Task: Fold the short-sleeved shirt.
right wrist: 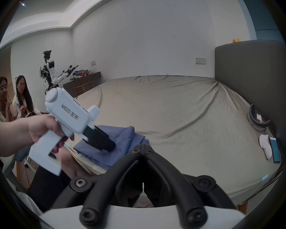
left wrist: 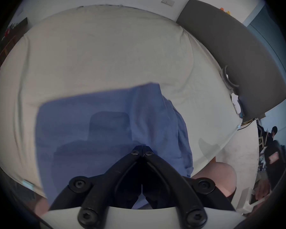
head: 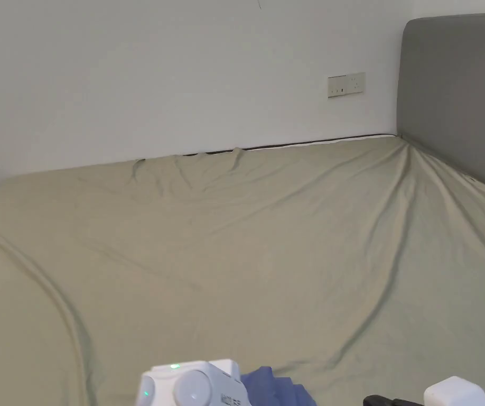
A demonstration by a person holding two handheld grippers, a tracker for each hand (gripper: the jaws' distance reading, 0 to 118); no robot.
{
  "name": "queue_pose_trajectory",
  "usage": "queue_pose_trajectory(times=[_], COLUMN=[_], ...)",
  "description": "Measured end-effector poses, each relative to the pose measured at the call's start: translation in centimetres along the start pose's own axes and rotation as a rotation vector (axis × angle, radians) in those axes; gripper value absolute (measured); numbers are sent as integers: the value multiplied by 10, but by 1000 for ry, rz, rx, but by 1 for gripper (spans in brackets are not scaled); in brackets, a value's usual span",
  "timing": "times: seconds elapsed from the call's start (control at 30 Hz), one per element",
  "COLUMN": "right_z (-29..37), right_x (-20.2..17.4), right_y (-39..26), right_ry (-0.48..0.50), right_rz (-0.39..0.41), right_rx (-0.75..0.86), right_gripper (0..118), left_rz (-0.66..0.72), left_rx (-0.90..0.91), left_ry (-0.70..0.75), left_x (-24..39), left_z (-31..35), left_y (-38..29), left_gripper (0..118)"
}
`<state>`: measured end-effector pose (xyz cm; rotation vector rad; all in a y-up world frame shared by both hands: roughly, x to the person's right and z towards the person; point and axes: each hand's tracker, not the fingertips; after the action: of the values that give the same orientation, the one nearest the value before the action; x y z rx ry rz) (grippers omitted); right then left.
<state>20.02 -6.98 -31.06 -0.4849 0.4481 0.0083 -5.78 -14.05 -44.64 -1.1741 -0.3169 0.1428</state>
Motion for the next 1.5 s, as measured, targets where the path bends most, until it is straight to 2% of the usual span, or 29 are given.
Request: queue_pose_trajectory(times=[0.13, 0.23, 0.3, 0.4, 0.5, 0.57, 0.63, 0.7, 0.8, 0.9, 1.03, 1.1, 1.13, 1.23, 1.27, 1.33, 1.37, 1.4, 1.5], right_z=[-3, -8, -12, -20, -36, -55, -78, -110, -166, -223, -266, -262, -259, -246, -245, -243, -241, -242, -245], right_x=[-2, -6, -10, -17, -25, -33, -42, -51, -53, -41, -8, 14, 23, 38, 42, 45, 41, 41, 45], right_y=[-1, -2, -3, -4, -3, 1, 9, 24, 39, 29, -7, -26, -31, -40, -43, -46, -46, -47, -52], right_ry=[-8, -12, -11, -9, 54, 111, 167, 284, 412, 463, 360, 446, 477, 462, 484, 491, 496, 500, 516], right_rz=[3, 15, 25, 33, 0, -21, -82, -169, -261, -370, -455, -626, -686, -664, -667, -677, -681, -684, -700], right_rx=[-5, -19, -33, -57, -113, -155, -193, -240, -328, -480, -604, -582, -557, -542, -539, -536, -531, -527, -521], right_gripper=[0, 0, 0, 0, 0, 0, 0, 0, 0, 0, 0, 0, 0, 0, 0, 0, 0, 0, 0], left_rz=[-4, -45, -15, -19, -73, -50, -44, 0, 105, 212, 254, 294, 312, 338, 339, 336, 350, 371, 334], left_rx=[-6, 9, 20, 61, 177, 207, 235, 291, 326, 328, 303, 263, 256, 221, 206, 201, 173, 148, 152], left_ry=[-59, -30, -151, -333, -359, -346, -311, -285, -322, -393, -415, -458, -471, -506, -517, -547, -630, -696, -753], left_x=[27, 35, 28, 10, -24, -59, -94, -133, -178, -211, -238, -251, -256, -266, -268, -267, -270, -272, -266], left_z=[-22, -24, -17, 24, 82, 114, 138, 155, 158, 148, 127, 114, 108, 84, 74, 56, 44, 31, 2], left_y=[-10, -3, 2, -1, -13, -21, -29, -37, -49, -63, -74, -75, -74, -64, -59, -52, -47, -43, -36], left_gripper=[0, 0, 0, 0, 0, 0, 0, 0, 0, 0, 0, 0, 0, 1, 7, 32, 44, 61, 84])
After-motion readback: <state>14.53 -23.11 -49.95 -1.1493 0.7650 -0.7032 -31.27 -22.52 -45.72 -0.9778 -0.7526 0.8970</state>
